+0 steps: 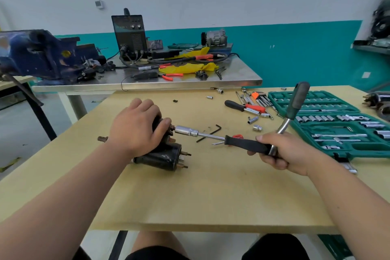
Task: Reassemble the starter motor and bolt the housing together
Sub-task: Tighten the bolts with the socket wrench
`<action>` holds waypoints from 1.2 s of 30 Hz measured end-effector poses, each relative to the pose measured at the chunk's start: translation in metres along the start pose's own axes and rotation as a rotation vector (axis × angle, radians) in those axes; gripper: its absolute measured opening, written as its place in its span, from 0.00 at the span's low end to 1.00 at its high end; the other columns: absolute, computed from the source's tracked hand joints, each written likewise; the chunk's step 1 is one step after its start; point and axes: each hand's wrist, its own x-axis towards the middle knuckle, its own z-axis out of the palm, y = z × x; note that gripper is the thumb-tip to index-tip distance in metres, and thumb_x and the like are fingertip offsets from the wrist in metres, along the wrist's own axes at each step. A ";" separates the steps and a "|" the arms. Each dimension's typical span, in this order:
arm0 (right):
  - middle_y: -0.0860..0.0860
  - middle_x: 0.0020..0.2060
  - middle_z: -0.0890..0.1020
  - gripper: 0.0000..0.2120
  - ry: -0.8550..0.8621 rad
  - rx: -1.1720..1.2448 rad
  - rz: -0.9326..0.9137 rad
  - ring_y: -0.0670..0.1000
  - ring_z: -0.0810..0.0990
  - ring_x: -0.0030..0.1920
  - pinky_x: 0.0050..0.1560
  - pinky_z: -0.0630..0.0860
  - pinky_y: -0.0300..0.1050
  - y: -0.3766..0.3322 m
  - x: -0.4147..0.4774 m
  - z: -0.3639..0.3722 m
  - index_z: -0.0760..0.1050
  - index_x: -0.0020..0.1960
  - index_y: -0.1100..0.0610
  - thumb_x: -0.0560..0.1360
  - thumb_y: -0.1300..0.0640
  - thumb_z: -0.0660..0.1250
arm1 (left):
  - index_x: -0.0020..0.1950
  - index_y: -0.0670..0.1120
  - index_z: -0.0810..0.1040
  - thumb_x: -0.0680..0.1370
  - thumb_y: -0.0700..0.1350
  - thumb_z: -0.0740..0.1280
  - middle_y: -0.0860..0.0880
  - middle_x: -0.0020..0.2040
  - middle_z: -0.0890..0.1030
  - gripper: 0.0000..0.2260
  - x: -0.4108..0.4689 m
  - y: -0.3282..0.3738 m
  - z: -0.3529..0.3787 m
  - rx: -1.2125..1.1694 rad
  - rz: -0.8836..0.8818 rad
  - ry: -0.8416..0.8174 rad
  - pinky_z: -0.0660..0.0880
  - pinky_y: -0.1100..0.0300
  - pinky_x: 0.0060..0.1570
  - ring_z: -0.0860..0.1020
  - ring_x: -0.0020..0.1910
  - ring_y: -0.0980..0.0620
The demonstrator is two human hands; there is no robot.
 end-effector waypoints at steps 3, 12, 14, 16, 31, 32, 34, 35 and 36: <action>0.55 0.23 0.69 0.21 -0.011 -0.013 -0.016 0.48 0.59 0.20 0.20 0.57 0.37 0.001 -0.006 -0.002 0.83 0.41 0.62 0.80 0.53 0.56 | 0.45 0.42 0.78 0.77 0.55 0.54 0.46 0.43 0.77 0.21 -0.021 0.003 0.002 -0.053 -0.022 0.120 0.69 0.57 0.36 0.76 0.43 0.43; 0.54 0.24 0.70 0.20 -0.012 -0.021 -0.044 0.48 0.61 0.21 0.22 0.58 0.39 0.002 -0.019 0.020 0.83 0.42 0.61 0.80 0.52 0.57 | 0.55 0.45 0.81 0.77 0.54 0.51 0.49 0.49 0.83 0.23 -0.040 0.015 -0.013 -0.125 -0.097 0.031 0.70 0.51 0.52 0.76 0.48 0.42; 0.54 0.24 0.71 0.20 -0.007 -0.046 -0.050 0.47 0.62 0.21 0.22 0.59 0.38 -0.002 -0.021 0.021 0.83 0.42 0.61 0.80 0.52 0.57 | 0.53 0.48 0.81 0.75 0.58 0.50 0.51 0.47 0.82 0.24 -0.035 0.011 -0.016 -0.082 -0.102 -0.049 0.64 0.48 0.65 0.77 0.49 0.45; 0.54 0.25 0.73 0.18 0.015 -0.177 -0.063 0.47 0.64 0.22 0.24 0.62 0.38 -0.010 -0.020 0.022 0.82 0.43 0.58 0.80 0.50 0.58 | 0.52 0.50 0.78 0.74 0.64 0.51 0.54 0.45 0.80 0.23 -0.025 0.009 -0.020 -0.006 -0.023 -0.156 0.50 0.50 0.74 0.78 0.47 0.50; 0.50 0.19 0.64 0.31 -0.221 0.245 0.318 0.46 0.57 0.16 0.19 0.55 0.33 -0.014 -0.016 0.021 0.81 0.43 0.61 0.77 0.36 0.54 | 0.55 0.53 0.82 0.76 0.60 0.66 0.55 0.54 0.81 0.14 -0.019 0.014 -0.016 0.034 0.260 -0.170 0.74 0.57 0.38 0.80 0.40 0.49; 0.51 0.20 0.65 0.30 -0.184 0.206 0.316 0.47 0.57 0.17 0.19 0.56 0.34 -0.015 -0.017 0.025 0.80 0.45 0.61 0.77 0.35 0.53 | 0.55 0.53 0.82 0.77 0.60 0.64 0.56 0.53 0.80 0.15 -0.018 0.015 -0.017 0.040 0.261 -0.176 0.74 0.57 0.38 0.80 0.40 0.49; 0.51 0.23 0.71 0.28 0.008 -0.109 0.050 0.48 0.64 0.19 0.19 0.61 0.38 -0.008 -0.016 0.029 0.79 0.48 0.57 0.78 0.37 0.51 | 0.56 0.53 0.81 0.78 0.61 0.59 0.57 0.53 0.80 0.17 -0.016 0.017 -0.017 0.048 0.248 -0.216 0.75 0.56 0.40 0.79 0.42 0.50; 0.50 0.27 0.75 0.24 0.193 -0.437 -0.252 0.46 0.69 0.22 0.22 0.65 0.35 -0.005 -0.020 0.030 0.79 0.48 0.55 0.79 0.39 0.51 | 0.56 0.54 0.80 0.79 0.62 0.57 0.58 0.53 0.79 0.18 -0.015 0.017 -0.017 0.054 0.237 -0.239 0.76 0.55 0.41 0.78 0.43 0.51; 0.48 0.31 0.79 0.20 0.333 -0.731 -0.502 0.44 0.74 0.26 0.26 0.66 0.32 -0.007 -0.024 0.027 0.79 0.49 0.52 0.79 0.43 0.52 | 0.57 0.54 0.80 0.79 0.63 0.55 0.58 0.53 0.79 0.20 -0.014 0.017 -0.017 0.064 0.227 -0.259 0.76 0.55 0.41 0.78 0.43 0.51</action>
